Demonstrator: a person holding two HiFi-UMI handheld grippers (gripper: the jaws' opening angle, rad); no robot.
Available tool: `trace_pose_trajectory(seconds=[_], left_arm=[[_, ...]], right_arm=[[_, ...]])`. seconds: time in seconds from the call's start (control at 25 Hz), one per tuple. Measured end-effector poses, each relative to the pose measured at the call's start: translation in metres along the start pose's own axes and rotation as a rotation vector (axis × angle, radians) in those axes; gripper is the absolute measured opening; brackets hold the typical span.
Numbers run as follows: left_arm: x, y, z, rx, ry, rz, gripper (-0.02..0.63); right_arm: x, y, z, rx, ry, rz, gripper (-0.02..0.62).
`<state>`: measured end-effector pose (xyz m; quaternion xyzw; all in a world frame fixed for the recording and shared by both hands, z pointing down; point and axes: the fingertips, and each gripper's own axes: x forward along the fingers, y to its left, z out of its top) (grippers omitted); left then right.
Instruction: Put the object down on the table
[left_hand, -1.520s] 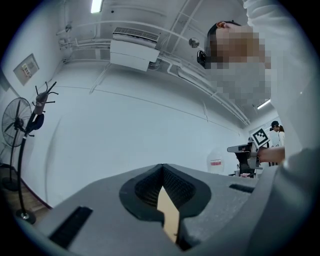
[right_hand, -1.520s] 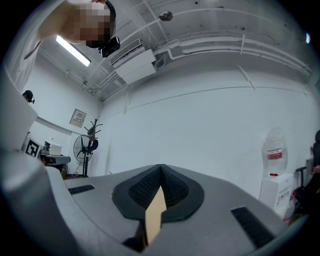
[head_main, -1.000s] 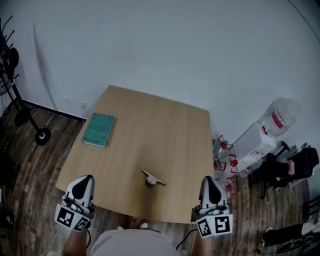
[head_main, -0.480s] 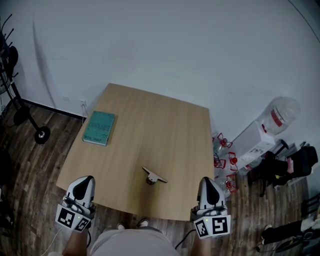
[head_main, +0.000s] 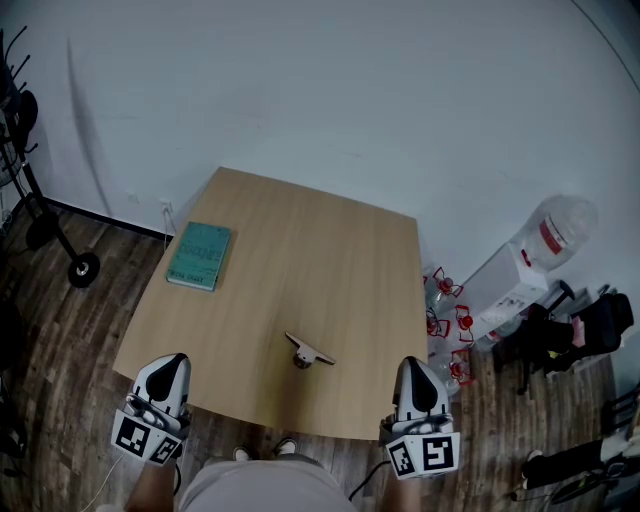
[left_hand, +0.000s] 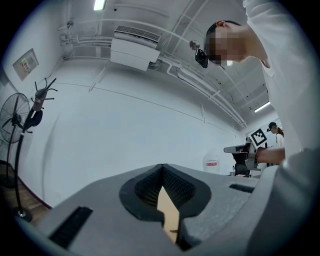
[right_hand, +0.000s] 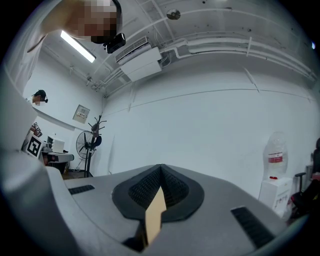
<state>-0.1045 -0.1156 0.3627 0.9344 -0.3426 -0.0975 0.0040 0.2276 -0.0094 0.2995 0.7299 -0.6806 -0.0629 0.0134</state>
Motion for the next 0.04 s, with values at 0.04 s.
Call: trace_pose_trajectory(seconds=[0.04], left_arm=[[-0.0011,0.0003,0.0001,-0.001,0.0,0.001,0.006]], right_arm=[[-0.0007,0.0009,0.0004,-0.001,0.0,0.0,-0.003]])
